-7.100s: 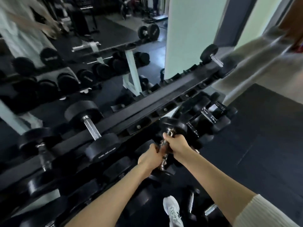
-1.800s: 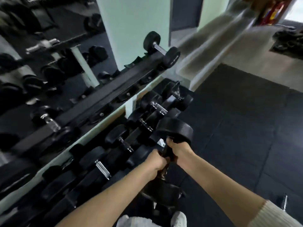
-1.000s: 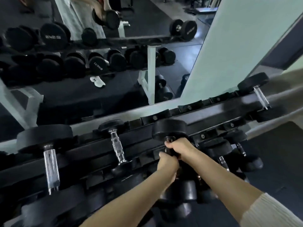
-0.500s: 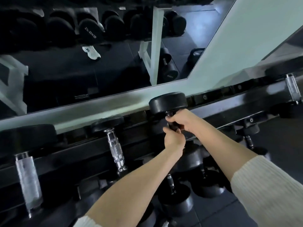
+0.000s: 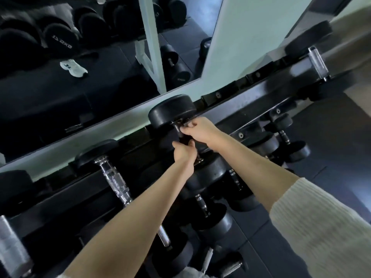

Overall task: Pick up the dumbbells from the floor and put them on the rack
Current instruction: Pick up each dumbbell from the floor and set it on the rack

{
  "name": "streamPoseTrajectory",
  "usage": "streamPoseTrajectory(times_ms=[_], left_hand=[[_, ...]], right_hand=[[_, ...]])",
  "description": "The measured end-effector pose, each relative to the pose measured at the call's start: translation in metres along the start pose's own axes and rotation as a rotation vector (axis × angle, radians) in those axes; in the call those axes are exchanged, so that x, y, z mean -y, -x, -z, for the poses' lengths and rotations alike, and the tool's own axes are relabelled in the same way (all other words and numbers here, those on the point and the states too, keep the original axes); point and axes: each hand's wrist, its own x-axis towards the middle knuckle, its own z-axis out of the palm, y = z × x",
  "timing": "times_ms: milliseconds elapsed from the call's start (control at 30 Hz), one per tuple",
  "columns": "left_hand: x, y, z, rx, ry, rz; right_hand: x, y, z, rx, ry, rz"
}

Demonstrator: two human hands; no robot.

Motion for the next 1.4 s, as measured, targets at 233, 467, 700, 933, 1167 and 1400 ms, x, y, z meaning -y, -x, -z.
streamPoseTrajectory(times_ms=[233, 467, 700, 933, 1167, 1400], left_hand=[[0.01, 0.023, 0.006, -0.109, -0.074, -0.14], [0.066, 0.101, -0.015, -0.31, -0.21, -0.526], [0.219, 0.184, -0.086, -0.086, -0.393, -0.782], [0.41, 0.186, -0.147, 0.198, -0.788, -0.549], [0.546, 0.128, -0.187, 0.331, -1.068, -0.47], [0.671, -0.005, -0.251, 0.429, -1.353, -0.451]], right_hand=[[-0.068, 0.086, 0.042, -0.146, -0.205, -0.059], [-0.203, 0.203, 0.057, -0.169, -0.561, -0.364], [-0.392, 0.311, 0.006, -0.289, -0.662, -0.563], [-0.555, 0.368, -0.077, -0.388, -0.922, -0.792], [-0.678, 0.342, -0.16, -0.428, -1.193, -0.95], [-0.812, 0.234, -0.23, -0.496, -1.384, -0.925]])
